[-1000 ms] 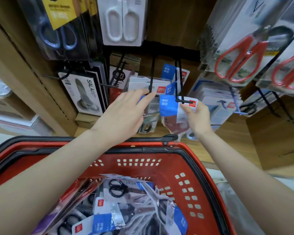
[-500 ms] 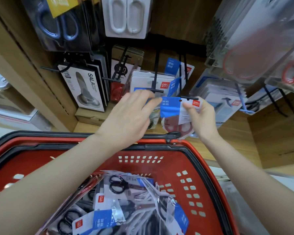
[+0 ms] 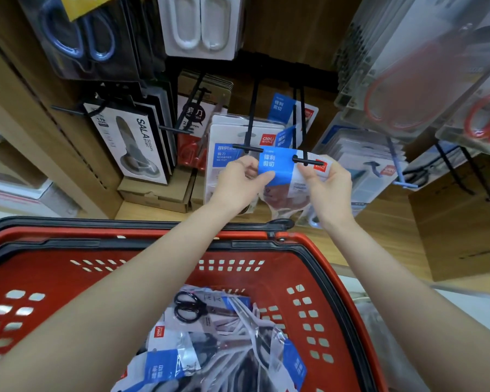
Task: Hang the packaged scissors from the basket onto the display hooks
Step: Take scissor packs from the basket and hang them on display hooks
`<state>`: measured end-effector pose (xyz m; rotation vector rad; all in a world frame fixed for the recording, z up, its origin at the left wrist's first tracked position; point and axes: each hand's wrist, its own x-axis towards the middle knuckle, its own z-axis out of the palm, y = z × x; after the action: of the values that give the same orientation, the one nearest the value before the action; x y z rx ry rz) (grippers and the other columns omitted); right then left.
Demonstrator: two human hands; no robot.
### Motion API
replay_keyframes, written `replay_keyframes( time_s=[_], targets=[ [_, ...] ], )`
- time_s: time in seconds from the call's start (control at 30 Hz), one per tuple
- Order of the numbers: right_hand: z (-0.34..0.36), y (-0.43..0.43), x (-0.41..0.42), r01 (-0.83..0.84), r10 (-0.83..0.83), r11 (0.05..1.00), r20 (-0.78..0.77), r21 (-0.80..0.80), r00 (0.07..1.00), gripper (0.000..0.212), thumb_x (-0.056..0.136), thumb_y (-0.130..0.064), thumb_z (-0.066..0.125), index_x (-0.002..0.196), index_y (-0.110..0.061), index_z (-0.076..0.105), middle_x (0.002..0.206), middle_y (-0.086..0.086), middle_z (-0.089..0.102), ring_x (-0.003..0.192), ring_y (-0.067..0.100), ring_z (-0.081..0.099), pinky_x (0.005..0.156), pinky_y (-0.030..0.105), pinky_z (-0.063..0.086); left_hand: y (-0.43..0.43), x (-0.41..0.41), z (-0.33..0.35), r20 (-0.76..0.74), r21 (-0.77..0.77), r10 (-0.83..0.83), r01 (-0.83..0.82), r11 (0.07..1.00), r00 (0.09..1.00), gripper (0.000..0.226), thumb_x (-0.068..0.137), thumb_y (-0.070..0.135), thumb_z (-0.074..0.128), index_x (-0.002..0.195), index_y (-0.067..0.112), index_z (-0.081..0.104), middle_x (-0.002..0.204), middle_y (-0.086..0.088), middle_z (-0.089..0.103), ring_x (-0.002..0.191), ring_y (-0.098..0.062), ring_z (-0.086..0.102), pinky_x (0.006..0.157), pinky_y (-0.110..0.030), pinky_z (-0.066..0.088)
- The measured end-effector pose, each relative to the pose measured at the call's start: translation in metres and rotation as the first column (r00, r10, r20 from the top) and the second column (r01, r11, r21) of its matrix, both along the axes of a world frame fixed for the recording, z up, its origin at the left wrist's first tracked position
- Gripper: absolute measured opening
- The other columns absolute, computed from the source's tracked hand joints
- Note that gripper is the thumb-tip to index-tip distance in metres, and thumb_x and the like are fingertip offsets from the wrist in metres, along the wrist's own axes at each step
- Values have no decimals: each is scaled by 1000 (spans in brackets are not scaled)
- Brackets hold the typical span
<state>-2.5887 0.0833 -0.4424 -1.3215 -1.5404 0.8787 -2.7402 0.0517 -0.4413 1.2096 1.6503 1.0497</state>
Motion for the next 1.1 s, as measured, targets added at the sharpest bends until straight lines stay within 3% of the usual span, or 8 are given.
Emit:
replay_keyframes(
  time_s=[0.1, 0.2, 0.37, 0.5, 0.67, 0.83, 0.97, 1.1],
  targets=[
    [-4, 9, -2, 25, -25, 999, 8, -34, 1000, 8, 90, -13, 62, 87, -21, 64, 83, -4, 66, 82, 13, 61, 77, 34, 50, 6, 1, -3, -86, -12, 111, -112, 994, 990, 14, 93, 20, 59, 100, 9, 65, 85, 3, 59, 83, -12, 56, 58, -4, 38],
    [-5, 20, -5, 18, -18, 999, -2, -36, 1000, 8, 90, -11, 61, 90, -19, 64, 88, -1, 66, 87, 14, 62, 78, 31, 51, -14, -3, 4, -312, -22, 33, -42, 999, 949, 21, 97, 19, 49, 113, 15, 62, 106, 3, 63, 90, -9, 54, 73, -13, 39],
    [-6, 42, -10, 73, -71, 994, 31, -76, 997, 10, 90, -12, 62, 99, -10, 65, 90, -2, 65, 80, 5, 59, 73, 20, 49, -68, -26, 25, -764, 281, 43, 272, 921, 644, 21, 89, 9, 52, 108, 11, 60, 104, -4, 59, 97, -22, 52, 84, -27, 31],
    [-5, 59, -10, 160, -152, 984, 116, -71, 982, 25, 88, -26, 66, 104, -6, 63, 92, 0, 64, 83, 11, 60, 78, 29, 49, -65, -40, 47, -828, 343, 89, 374, 862, 554, 32, 85, 7, 53, 117, 7, 57, 117, -13, 56, 108, -25, 45, 89, -32, 30],
    [-2, 77, -12, 192, -181, 981, 209, -30, 961, 27, 85, -31, 69, 99, -8, 65, 91, 2, 65, 80, 14, 59, 60, 11, 41, -54, -38, 52, -922, 222, 39, 444, 868, 385, 49, 86, 19, 40, 132, 3, 48, 132, -16, 52, 120, -30, 48, 98, -35, 30],
    [-8, 95, -11, 219, -187, 970, 258, -103, 948, 63, 79, -55, 64, 120, -7, 59, 111, 12, 66, 99, 25, 65, 85, 40, 54, -59, -28, 45, -928, 166, -4, 421, 892, 374, 59, 81, 8, 63, 136, -1, 44, 134, -16, 52, 126, -32, 48, 103, -41, 39],
    [2, 84, -16, 192, -143, 976, 370, -101, 918, 52, 89, -44, 59, 119, -1, 54, 113, 18, 61, 105, 32, 59, 89, 43, 50, -61, -27, 51, -932, 117, -45, 416, 902, 359, 62, 83, 11, 60, 140, 0, 39, 139, -16, 47, 131, -32, 42, 108, -41, 33],
    [21, 45, -4, 182, -155, 983, 402, -29, 902, 37, 94, -20, 56, 121, 5, 49, 118, 20, 60, 109, 30, 57, 76, 24, 40, -73, -27, 58, -942, 135, -13, 415, 900, 336, 57, 79, 6, 63, 133, -1, 47, 133, -19, 51, 126, -36, 47, 106, -45, 36]
  ],
)
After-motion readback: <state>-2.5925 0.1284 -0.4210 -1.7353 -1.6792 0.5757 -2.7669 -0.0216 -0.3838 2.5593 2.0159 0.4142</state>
